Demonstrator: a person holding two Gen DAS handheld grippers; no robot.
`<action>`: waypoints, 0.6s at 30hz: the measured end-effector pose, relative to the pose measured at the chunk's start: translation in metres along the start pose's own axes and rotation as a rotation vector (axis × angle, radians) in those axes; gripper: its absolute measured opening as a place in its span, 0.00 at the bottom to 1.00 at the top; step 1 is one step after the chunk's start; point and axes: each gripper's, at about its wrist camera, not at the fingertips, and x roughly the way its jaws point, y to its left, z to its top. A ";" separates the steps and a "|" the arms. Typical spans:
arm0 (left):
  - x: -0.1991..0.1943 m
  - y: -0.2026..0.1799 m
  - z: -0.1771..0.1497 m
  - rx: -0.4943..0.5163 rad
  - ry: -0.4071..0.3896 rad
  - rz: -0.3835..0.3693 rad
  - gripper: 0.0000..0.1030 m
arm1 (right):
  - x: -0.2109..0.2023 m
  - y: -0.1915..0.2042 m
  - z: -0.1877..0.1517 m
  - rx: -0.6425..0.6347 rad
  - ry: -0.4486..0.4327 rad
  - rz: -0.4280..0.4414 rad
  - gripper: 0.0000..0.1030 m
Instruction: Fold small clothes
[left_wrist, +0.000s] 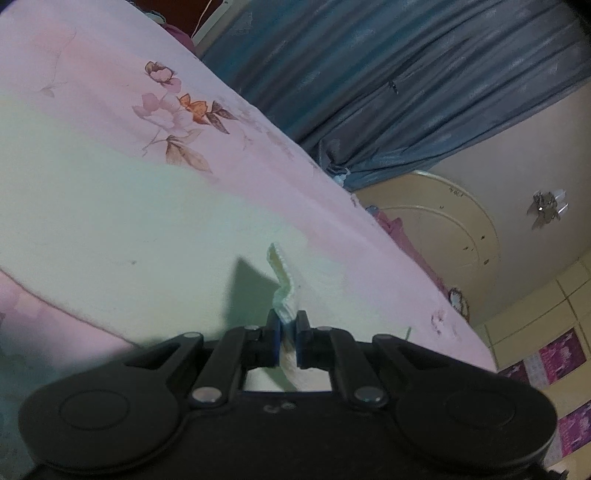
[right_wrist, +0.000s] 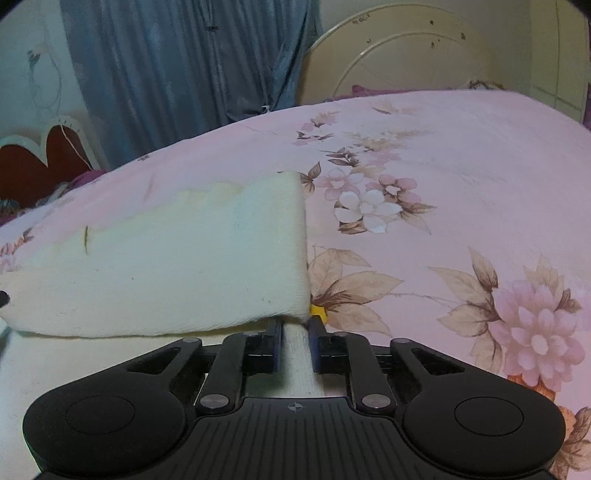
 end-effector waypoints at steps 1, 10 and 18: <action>0.001 0.000 -0.001 0.011 0.003 0.008 0.06 | 0.001 0.000 0.000 0.001 -0.001 -0.004 0.11; -0.026 0.011 0.007 0.053 -0.115 0.017 0.44 | -0.019 -0.012 0.007 0.023 -0.048 -0.006 0.11; 0.007 0.013 0.006 0.068 0.054 0.092 0.12 | -0.010 0.000 0.014 -0.029 -0.029 0.016 0.11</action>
